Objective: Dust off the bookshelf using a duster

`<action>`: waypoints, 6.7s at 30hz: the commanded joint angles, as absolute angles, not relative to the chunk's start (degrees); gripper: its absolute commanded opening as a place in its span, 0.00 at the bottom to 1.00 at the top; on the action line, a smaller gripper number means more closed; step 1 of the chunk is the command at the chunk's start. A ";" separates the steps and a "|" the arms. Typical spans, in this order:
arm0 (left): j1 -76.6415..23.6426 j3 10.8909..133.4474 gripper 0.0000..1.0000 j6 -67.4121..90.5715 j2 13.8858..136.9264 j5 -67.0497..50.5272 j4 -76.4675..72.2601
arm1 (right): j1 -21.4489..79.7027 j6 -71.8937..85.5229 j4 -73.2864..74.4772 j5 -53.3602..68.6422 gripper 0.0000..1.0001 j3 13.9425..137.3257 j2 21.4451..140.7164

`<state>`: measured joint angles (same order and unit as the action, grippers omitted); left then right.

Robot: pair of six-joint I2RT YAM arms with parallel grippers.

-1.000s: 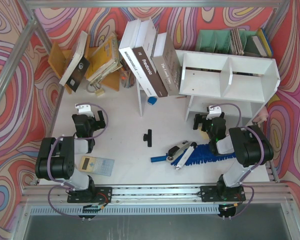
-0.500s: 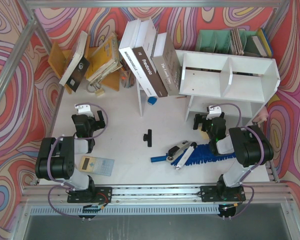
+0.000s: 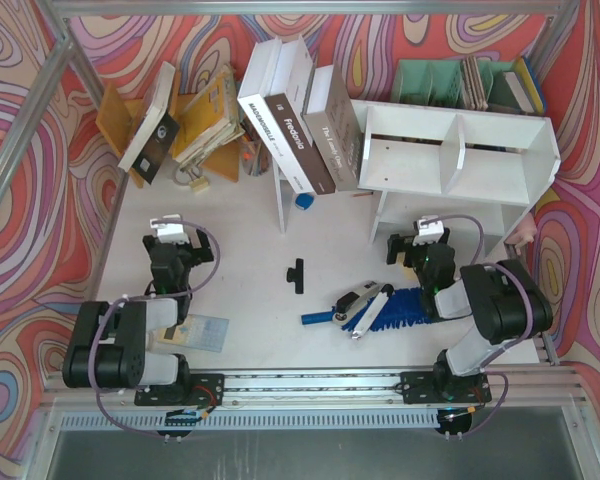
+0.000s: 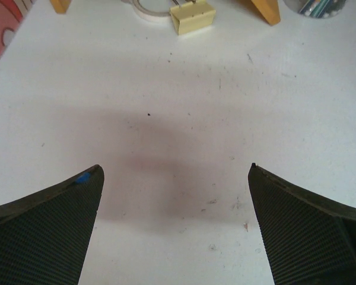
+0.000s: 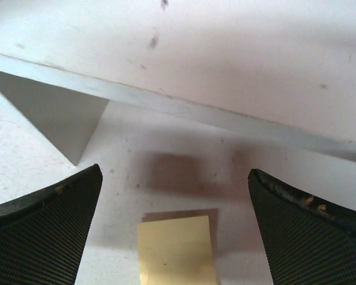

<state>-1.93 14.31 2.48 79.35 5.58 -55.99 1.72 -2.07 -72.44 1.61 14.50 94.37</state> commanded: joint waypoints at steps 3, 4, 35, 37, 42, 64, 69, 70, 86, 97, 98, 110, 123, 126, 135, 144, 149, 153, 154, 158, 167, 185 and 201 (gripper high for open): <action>-3.96 12.81 0.99 1.61 73.39 10.71 -53.14 | 3.87 -4.75 -66.38 2.43 0.99 15.50 84.98; -4.26 12.64 0.98 1.88 72.21 11.65 -52.08 | 3.87 -4.09 -64.12 2.29 0.99 15.21 83.62; -11.16 22.94 0.99 30.61 21.03 21.92 4.73 | 8.83 14.51 -12.24 8.31 0.99 18.99 31.30; -11.16 25.57 0.99 35.20 20.96 23.24 10.12 | 8.79 18.09 -9.29 10.60 0.99 20.25 29.32; -11.16 32.42 0.98 38.47 21.69 18.46 19.73 | 8.79 32.28 3.56 1.82 0.99 24.33 26.88; -11.16 55.81 0.99 28.74 33.12 6.61 44.03 | 9.48 34.26 28.42 6.59 0.99 35.59 31.34; -11.16 54.67 0.99 25.75 34.23 6.19 43.04 | 12.18 34.52 31.14 4.36 0.99 37.22 34.01; -11.16 54.06 0.98 25.67 34.29 6.04 42.60 | 13.39 34.89 31.28 3.20 0.98 37.57 35.38; -11.16 51.97 0.99 26.62 33.08 6.32 42.84 | 54.00 69.47 49.48 -34.43 0.94 54.13 61.98; -11.16 52.28 0.99 26.98 32.89 7.34 44.06 | 54.35 77.70 50.63 -28.62 0.86 54.76 67.54; -11.15 52.34 0.98 26.97 32.81 7.29 44.04 | 54.38 77.94 50.50 -28.44 0.85 55.11 68.41; -11.16 52.20 0.99 26.85 32.08 6.22 44.03 | 54.36 79.03 47.38 -27.54 0.76 57.98 76.93; -11.16 52.14 0.98 26.72 32.04 5.62 43.84 | 54.40 79.95 47.40 -27.30 0.59 58.13 82.38; -11.16 52.12 0.99 26.71 31.96 5.41 43.85 | 54.32 79.78 46.60 -27.31 0.56 57.86 83.05; -11.16 52.05 0.98 26.77 31.82 5.35 43.85 | 54.35 79.58 45.64 -27.97 0.51 57.42 84.27; -11.16 52.08 0.99 26.72 31.90 5.45 43.79 | 54.32 80.32 46.06 -28.08 0.40 57.01 84.00; -11.16 52.07 0.99 26.72 32.01 5.64 43.78 | 54.40 81.49 48.21 -28.99 0.36 57.86 82.37; -11.16 52.07 0.98 26.72 32.17 5.84 43.81 | 54.33 81.96 49.07 -29.68 0.29 58.09 80.60; -11.16 52.04 0.99 26.72 32.20 5.88 43.78 | 54.35 81.99 49.31 -29.73 0.28 58.14 80.27; -11.16 52.03 0.99 26.72 32.26 5.98 43.77 | 54.36 82.50 49.95 -30.30 0.23 58.34 79.26; -11.16 52.07 0.99 26.72 32.26 6.09 43.77 | 54.32 82.70 50.19 -32.61 0.13 58.97 77.61; -11.16 52.08 0.99 26.72 32.00 6.42 43.86 | 54.33 77.36 39.34 -35.95 0.00 55.64 70.88; -11.18 51.98 0.98 26.72 32.01 6.29 43.68 | 54.36 72.25 28.90 -38.74 0.00 52.78 70.38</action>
<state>-10.96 53.10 27.18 32.32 6.02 43.46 54.00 72.84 34.94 -33.56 52.84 71.20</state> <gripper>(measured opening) 0.985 0.372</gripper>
